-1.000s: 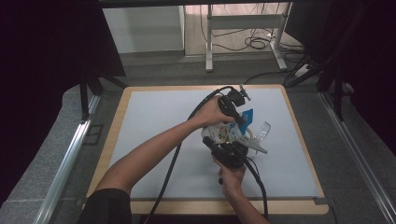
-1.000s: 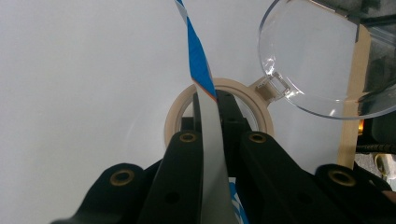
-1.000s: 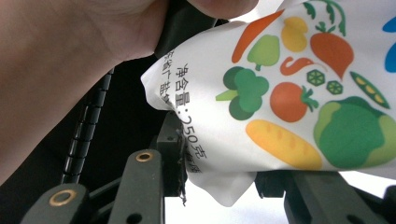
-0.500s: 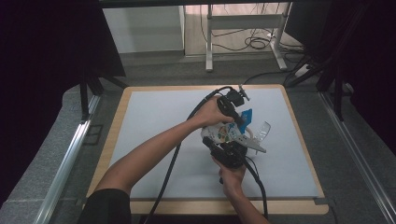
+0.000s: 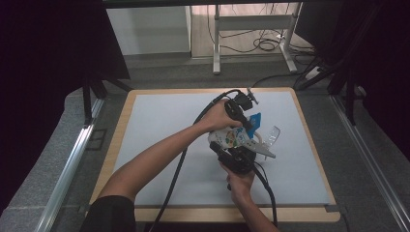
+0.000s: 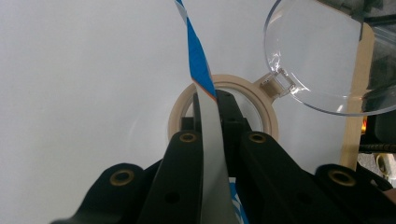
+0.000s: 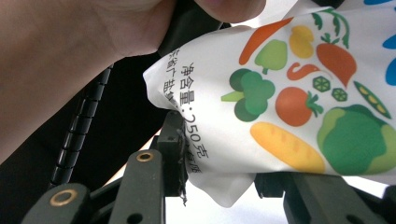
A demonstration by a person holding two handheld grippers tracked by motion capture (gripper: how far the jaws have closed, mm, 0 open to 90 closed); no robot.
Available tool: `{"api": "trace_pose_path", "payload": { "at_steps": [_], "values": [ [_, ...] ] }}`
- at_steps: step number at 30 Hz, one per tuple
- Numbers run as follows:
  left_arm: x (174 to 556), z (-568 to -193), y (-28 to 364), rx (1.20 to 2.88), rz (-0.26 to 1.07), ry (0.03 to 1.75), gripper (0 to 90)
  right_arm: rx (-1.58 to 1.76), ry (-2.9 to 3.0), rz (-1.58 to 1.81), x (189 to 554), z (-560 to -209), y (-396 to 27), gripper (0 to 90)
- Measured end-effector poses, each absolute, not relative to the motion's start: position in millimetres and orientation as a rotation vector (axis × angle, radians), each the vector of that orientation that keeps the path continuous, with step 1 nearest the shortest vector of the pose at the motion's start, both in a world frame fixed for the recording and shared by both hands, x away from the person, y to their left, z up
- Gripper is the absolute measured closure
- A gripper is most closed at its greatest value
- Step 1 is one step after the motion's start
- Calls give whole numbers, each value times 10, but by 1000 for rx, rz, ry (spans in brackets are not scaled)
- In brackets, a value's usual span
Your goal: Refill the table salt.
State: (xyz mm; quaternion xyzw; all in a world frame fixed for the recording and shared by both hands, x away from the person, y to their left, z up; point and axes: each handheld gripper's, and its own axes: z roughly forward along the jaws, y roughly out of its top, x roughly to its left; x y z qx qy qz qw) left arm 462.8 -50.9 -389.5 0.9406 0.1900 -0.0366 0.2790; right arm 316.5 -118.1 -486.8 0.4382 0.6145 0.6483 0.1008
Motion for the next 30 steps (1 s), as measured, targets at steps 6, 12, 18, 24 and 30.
{"api": "trace_pose_path", "payload": {
  "at_steps": [6,12,18,24,30],
  "values": [
    [4628,-3895,-508,2525,-99,509,896,1296,1811,1919,3158,-4861,-1181,621],
    [4629,-3899,-512,2521,-99,515,896,1294,1811,1922,3160,-4859,-1185,621],
    [4627,-3898,-515,2525,-97,509,896,1288,1806,1926,3154,-4847,-1192,622],
    [4628,-3900,-515,2522,-97,516,896,1288,1808,1925,3158,-4850,-1192,622],
    [4626,-3898,-519,2519,-97,518,896,1290,1805,1930,3157,-4846,-1194,622]
  ]
}}
